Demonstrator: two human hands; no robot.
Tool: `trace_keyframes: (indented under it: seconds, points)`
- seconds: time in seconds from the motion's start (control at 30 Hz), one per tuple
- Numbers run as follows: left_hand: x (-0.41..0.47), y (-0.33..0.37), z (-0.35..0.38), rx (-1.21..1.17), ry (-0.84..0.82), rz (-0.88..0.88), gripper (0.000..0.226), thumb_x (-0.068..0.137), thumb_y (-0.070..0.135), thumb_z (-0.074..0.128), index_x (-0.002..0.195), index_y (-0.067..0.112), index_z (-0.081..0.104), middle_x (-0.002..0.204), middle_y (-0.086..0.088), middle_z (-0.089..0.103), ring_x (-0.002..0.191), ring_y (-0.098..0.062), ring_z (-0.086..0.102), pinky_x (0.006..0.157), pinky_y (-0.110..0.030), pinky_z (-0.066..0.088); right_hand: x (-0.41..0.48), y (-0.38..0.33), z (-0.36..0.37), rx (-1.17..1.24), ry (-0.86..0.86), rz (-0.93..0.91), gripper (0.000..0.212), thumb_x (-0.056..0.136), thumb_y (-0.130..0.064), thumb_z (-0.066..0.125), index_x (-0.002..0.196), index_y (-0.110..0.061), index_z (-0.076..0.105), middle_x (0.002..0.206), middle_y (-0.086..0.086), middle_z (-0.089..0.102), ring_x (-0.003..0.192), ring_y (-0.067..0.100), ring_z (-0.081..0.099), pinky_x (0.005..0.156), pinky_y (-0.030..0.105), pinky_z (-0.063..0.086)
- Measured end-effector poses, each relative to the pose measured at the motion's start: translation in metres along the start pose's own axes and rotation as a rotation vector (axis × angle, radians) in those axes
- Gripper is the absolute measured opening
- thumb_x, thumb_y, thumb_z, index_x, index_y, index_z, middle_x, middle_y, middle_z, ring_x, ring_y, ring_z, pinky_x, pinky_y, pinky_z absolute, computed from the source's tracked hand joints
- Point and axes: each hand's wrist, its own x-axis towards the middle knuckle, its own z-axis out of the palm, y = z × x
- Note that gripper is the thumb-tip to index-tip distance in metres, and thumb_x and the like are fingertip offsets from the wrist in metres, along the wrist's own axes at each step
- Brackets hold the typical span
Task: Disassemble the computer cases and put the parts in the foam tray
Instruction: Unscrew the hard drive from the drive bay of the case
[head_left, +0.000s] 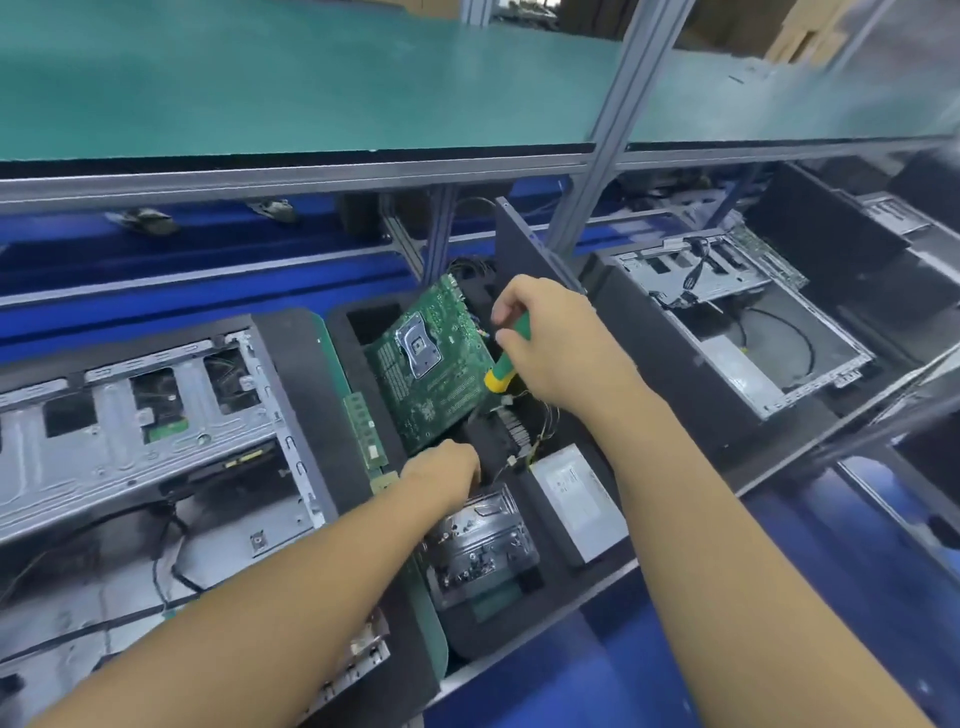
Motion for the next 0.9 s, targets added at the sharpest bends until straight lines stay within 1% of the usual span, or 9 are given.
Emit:
trace_keyframes:
  seconds: [0.1,0.2,0.27,0.37,0.47,0.53,0.7,0.8,0.9]
  points:
    - [-0.018,-0.023,-0.037,-0.103,0.195,0.022,0.033,0.096,0.011,0.053,0.121,0.027,0.068,0.124,-0.007,0.063,0.104,-0.029,0.065,0.091,-0.043,0.055,0.008,-0.015,-0.001,0.083,0.059,-0.012,0.015,0.093,-0.019,0.066,0.106,-0.017,0.057,0.105,-0.002,0.064,0.094,0.016,0.055,0.076,0.025,0.040]
    - [-0.051,-0.057,-0.077,-0.208,0.396,0.028,0.027,0.095,0.016,0.052,0.112,0.022,0.072,0.111,-0.001,0.072,0.105,-0.021,0.064,0.092,-0.039,0.053,0.021,-0.040,-0.001,0.171,0.152,-0.034,0.023,0.089,-0.032,0.072,0.103,-0.021,0.058,0.090,-0.007,0.063,0.075,0.006,0.058,0.060,0.013,0.041]
    - [-0.077,-0.086,-0.098,-0.294,0.536,-0.023,0.023,0.094,0.017,0.056,0.106,0.022,0.074,0.102,0.006,0.073,0.095,-0.015,0.064,0.087,-0.029,0.052,0.029,-0.061,0.003,0.226,0.185,-0.077,0.022,0.090,-0.035,0.071,0.100,-0.022,0.057,0.081,-0.011,0.059,0.063,-0.001,0.056,0.055,0.007,0.040]
    - [-0.118,-0.134,-0.113,-0.455,0.720,-0.065,0.016,0.093,0.015,0.064,0.104,0.022,0.073,0.094,0.010,0.068,0.082,-0.006,0.060,0.070,-0.004,0.041,0.038,-0.096,0.016,0.270,0.130,-0.164,0.020,0.095,-0.038,0.065,0.100,-0.024,0.052,0.078,-0.009,0.057,0.063,-0.003,0.056,0.052,0.013,0.042]
    - [-0.149,-0.179,-0.113,-0.560,0.710,-0.061,0.022,0.091,0.011,0.069,0.111,0.021,0.072,0.099,0.009,0.072,0.090,-0.007,0.067,0.084,-0.012,0.049,0.041,-0.127,0.037,0.324,-0.004,-0.201,0.018,0.098,-0.038,0.060,0.103,-0.024,0.049,0.086,0.001,0.064,0.072,0.020,0.069,0.064,0.039,0.056]
    - [-0.156,-0.196,-0.107,-0.554,0.655,-0.064,0.028,0.090,0.014,0.071,0.117,0.022,0.072,0.105,0.010,0.073,0.097,-0.005,0.067,0.091,-0.023,0.050,0.041,-0.142,0.050,0.320,-0.071,-0.218,0.017,0.099,-0.036,0.059,0.104,-0.024,0.049,0.088,0.001,0.063,0.074,0.025,0.070,0.067,0.044,0.057]
    - [-0.144,-0.199,-0.088,-0.549,0.636,-0.016,0.025,0.090,0.018,0.072,0.113,0.027,0.075,0.095,0.019,0.071,0.085,0.016,0.060,0.075,-0.003,0.041,0.045,-0.155,0.078,0.273,-0.150,-0.257,0.016,0.101,-0.033,0.057,0.105,-0.020,0.048,0.081,-0.003,0.058,0.064,0.017,0.057,0.054,0.029,0.042]
    - [-0.131,-0.197,-0.080,-0.604,0.640,-0.043,0.015,0.090,0.022,0.072,0.101,0.031,0.076,0.087,0.021,0.072,0.081,0.012,0.062,0.071,-0.007,0.042,0.049,-0.153,0.085,0.251,-0.168,-0.255,0.015,0.101,-0.032,0.056,0.107,-0.020,0.048,0.077,-0.010,0.051,0.059,0.007,0.047,0.048,0.017,0.031]
    - [-0.125,-0.198,-0.076,-0.642,0.657,-0.062,0.014,0.090,0.020,0.072,0.093,0.034,0.075,0.076,0.023,0.071,0.072,0.005,0.064,0.063,-0.008,0.044,0.054,-0.151,0.090,0.242,-0.188,-0.229,0.016,0.102,-0.032,0.055,0.108,-0.019,0.048,0.076,-0.010,0.050,0.056,0.007,0.045,0.049,0.020,0.029]
